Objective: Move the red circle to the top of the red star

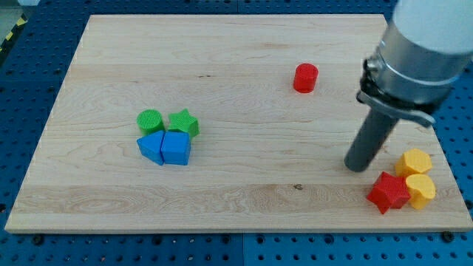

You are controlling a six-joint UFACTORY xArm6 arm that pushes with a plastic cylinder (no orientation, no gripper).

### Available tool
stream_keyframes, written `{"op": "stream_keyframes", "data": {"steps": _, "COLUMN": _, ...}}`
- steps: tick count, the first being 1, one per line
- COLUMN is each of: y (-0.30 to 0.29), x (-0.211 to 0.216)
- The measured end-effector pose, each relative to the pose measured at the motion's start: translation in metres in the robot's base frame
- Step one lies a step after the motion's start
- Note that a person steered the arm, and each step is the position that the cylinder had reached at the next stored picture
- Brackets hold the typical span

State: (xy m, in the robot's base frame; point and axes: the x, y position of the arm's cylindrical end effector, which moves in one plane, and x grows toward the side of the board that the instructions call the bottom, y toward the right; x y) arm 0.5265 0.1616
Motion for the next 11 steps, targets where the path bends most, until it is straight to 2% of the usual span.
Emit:
{"op": "stream_keyframes", "data": {"steps": 1, "y": 0.000, "x": -0.012}}
{"op": "stream_keyframes", "data": {"steps": 2, "y": -0.024, "x": -0.044}}
{"op": "stream_keyframes", "data": {"steps": 4, "y": -0.073, "x": -0.082}}
{"op": "stream_keyframes", "data": {"steps": 5, "y": -0.102, "x": -0.112}}
{"op": "stream_keyframes", "data": {"steps": 7, "y": -0.110, "x": -0.182}}
{"op": "stream_keyframes", "data": {"steps": 11, "y": -0.069, "x": -0.185}}
